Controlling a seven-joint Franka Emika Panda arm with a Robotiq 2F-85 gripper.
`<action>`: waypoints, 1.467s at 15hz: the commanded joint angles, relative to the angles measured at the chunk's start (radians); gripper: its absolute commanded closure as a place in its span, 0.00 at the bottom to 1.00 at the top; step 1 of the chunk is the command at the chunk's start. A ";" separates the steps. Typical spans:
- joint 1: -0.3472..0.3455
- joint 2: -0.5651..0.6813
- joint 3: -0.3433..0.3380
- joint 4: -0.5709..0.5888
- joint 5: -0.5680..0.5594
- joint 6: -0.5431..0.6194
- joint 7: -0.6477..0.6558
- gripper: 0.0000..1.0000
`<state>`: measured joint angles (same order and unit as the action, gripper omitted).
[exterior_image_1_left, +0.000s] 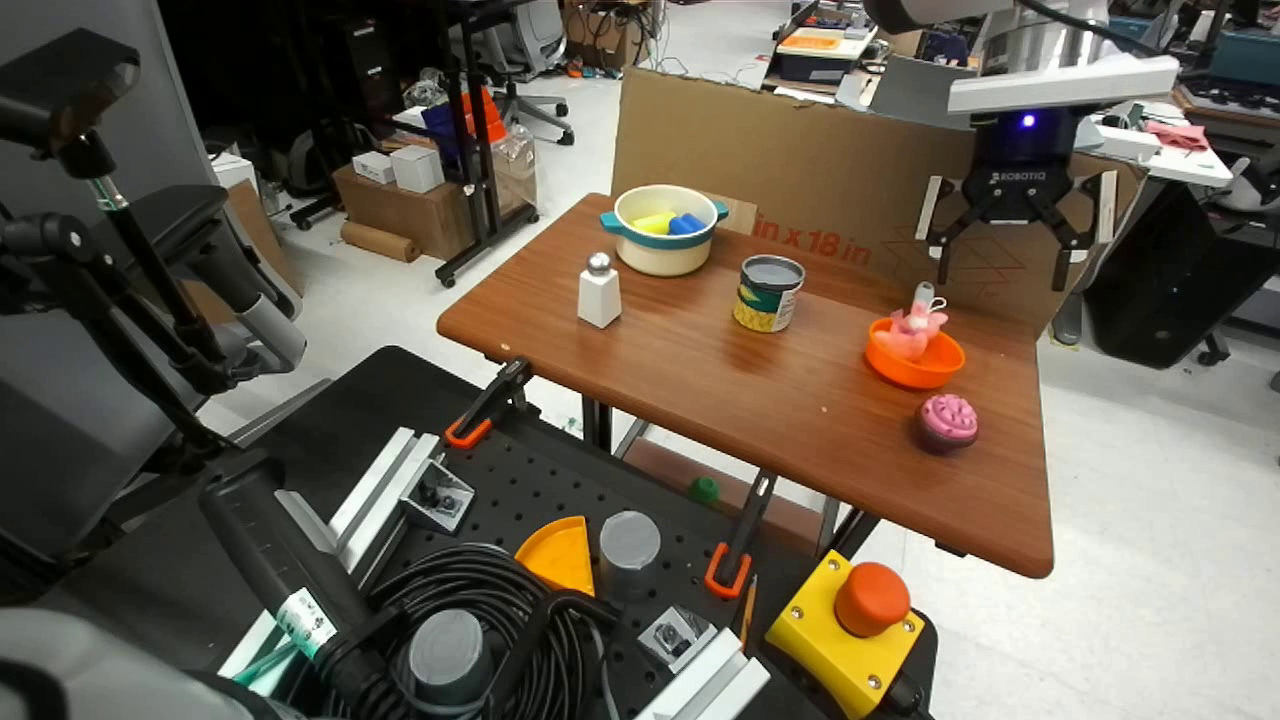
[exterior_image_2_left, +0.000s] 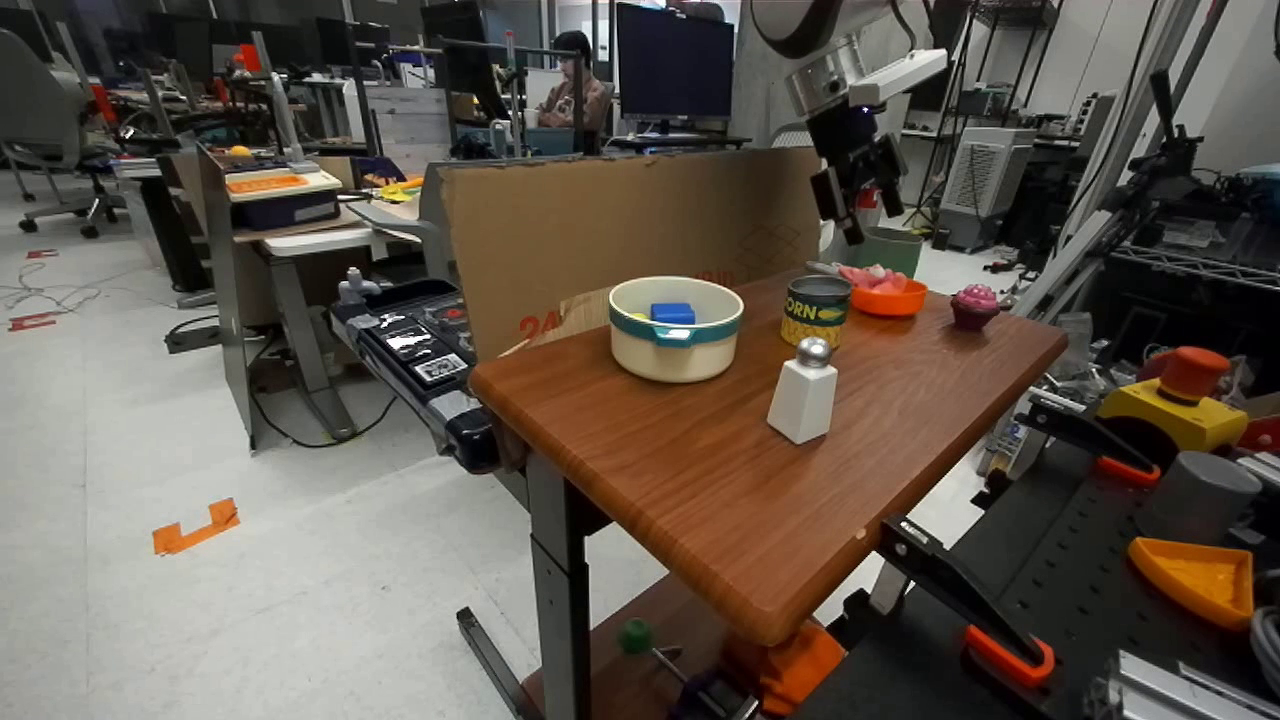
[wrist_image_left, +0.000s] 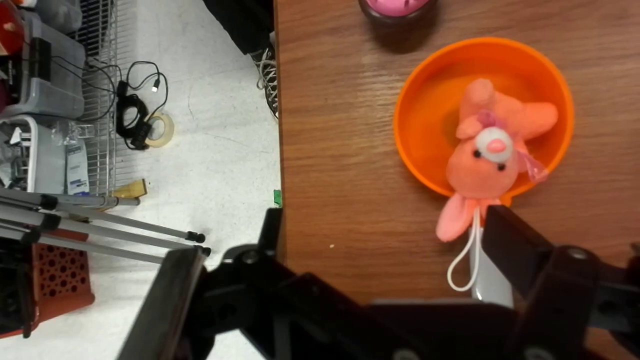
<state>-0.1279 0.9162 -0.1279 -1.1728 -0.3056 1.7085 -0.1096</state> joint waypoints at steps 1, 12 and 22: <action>0.002 0.003 -0.004 0.004 0.004 -0.002 -0.003 0.00; 0.026 -0.016 -0.014 -0.027 -0.045 0.040 0.004 0.00; 0.008 -0.025 0.009 -0.040 -0.048 0.081 -0.081 0.00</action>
<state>-0.1135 0.9166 -0.1279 -1.1751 -0.3450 1.7334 -0.1252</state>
